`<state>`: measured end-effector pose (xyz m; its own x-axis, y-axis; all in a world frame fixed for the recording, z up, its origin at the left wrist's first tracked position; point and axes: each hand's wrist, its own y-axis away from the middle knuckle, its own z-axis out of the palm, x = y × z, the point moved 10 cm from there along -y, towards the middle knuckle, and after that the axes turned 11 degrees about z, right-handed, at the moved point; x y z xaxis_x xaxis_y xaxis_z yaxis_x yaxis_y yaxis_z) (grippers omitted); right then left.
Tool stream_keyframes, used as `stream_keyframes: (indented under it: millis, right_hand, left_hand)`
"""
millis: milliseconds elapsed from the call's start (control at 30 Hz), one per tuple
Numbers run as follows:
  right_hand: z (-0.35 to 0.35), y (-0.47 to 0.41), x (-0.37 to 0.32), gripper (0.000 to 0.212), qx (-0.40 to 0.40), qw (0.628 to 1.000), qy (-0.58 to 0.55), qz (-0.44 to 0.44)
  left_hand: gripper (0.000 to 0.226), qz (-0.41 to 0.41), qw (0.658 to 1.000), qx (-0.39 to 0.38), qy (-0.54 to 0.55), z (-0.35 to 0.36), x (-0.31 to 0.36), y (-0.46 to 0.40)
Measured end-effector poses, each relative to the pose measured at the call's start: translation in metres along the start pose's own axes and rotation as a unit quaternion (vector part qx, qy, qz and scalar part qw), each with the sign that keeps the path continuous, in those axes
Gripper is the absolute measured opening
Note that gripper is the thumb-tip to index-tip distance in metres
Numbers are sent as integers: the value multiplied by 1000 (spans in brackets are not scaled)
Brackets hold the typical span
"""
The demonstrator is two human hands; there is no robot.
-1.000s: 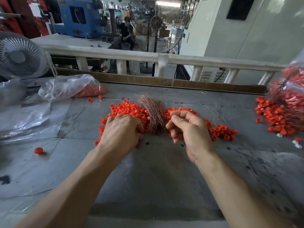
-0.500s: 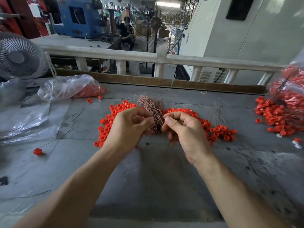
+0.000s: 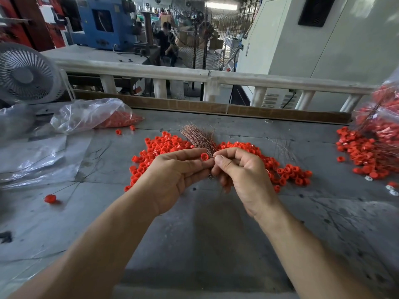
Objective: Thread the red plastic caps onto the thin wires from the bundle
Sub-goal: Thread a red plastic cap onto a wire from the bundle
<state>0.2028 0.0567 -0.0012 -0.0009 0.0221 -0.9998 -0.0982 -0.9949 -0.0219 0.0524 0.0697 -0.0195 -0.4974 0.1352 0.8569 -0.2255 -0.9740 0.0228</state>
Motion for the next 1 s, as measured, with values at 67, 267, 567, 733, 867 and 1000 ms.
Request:
stream_keyframes:
  millis: [67, 267, 567, 733, 867, 1000]
  right_hand:
    - [0, 0, 0, 8, 1, 1000, 7, -3]
    - [1, 1, -1, 11, 1, 999, 30, -13]
    - [2, 3, -5, 12, 5, 998, 50, -25]
    - [1, 3, -7, 14, 12, 999, 41, -31]
    - [0, 2, -7, 11, 17, 998, 46, -32]
    - [1, 2, -4, 10, 13, 997, 65, -29]
  left_hand:
    - [32, 6, 1000, -2, -6, 0, 0, 0]
    - [25, 24, 999, -5, -37, -1, 1, -2]
    - [18, 80, 979, -32, -183, 3, 8, 0]
    - [22, 104, 974, -34, -197, 8, 11, 1]
    - [27, 112, 969, -58, -215, 15, 13, 3]
    - [29, 131, 959, -65, -242, 17, 18, 4]
